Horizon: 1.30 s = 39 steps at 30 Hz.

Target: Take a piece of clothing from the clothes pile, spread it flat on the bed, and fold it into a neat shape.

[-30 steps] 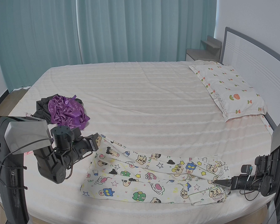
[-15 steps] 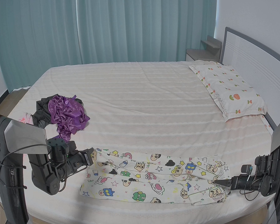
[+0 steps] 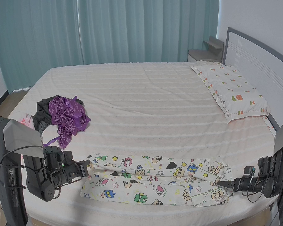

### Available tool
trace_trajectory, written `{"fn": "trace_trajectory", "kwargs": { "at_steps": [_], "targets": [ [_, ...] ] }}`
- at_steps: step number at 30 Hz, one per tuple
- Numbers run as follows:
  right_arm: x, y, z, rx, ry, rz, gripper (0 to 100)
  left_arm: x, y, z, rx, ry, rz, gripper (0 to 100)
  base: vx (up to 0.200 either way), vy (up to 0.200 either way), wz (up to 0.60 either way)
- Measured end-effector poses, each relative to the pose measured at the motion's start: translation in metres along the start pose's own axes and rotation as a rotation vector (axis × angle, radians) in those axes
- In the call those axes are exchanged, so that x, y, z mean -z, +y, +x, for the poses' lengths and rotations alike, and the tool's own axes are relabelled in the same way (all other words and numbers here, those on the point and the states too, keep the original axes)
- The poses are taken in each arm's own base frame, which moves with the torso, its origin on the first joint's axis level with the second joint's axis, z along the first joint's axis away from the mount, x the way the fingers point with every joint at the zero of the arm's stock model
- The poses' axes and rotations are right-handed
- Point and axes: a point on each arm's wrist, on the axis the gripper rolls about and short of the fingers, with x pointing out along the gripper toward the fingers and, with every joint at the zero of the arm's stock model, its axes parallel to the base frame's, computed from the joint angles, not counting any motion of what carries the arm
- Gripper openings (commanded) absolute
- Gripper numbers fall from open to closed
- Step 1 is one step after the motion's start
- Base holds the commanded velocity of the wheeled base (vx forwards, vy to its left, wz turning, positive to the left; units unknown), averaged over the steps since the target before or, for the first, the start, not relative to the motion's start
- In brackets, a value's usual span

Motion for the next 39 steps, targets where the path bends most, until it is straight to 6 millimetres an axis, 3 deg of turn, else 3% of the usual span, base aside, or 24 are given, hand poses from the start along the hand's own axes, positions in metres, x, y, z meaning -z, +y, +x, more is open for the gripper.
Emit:
{"fn": "trace_trajectory", "kwargs": {
  "at_steps": [23, 24, 33, 39],
  "targets": [
    [0.0, 0.0, 0.0, 0.005, -0.001, -0.002, 100, 0.035, 0.02, 0.003, -0.049, 0.14, 0.111, 0, 0.0, 0.0, 0.0],
    [0.0, 0.0, 0.0, 0.005, -0.001, -0.002, 100, 0.035, 0.02, 0.003, -0.049, 0.143, 0.112, 100, 0.0, 0.0, 0.0],
    [-0.002, -0.001, -0.002, 0.012, -0.014, 0.0, 100, 0.04, 0.022, 0.004, -0.062, 0.16, 0.049, 100, 0.0, 0.0, 0.0],
    [-0.003, -0.001, -0.003, 0.011, -0.018, 0.001, 100, 0.041, 0.022, 0.003, -0.067, 0.16, -0.177, 100, 0.0, 0.0, 0.0]
  ]
}}
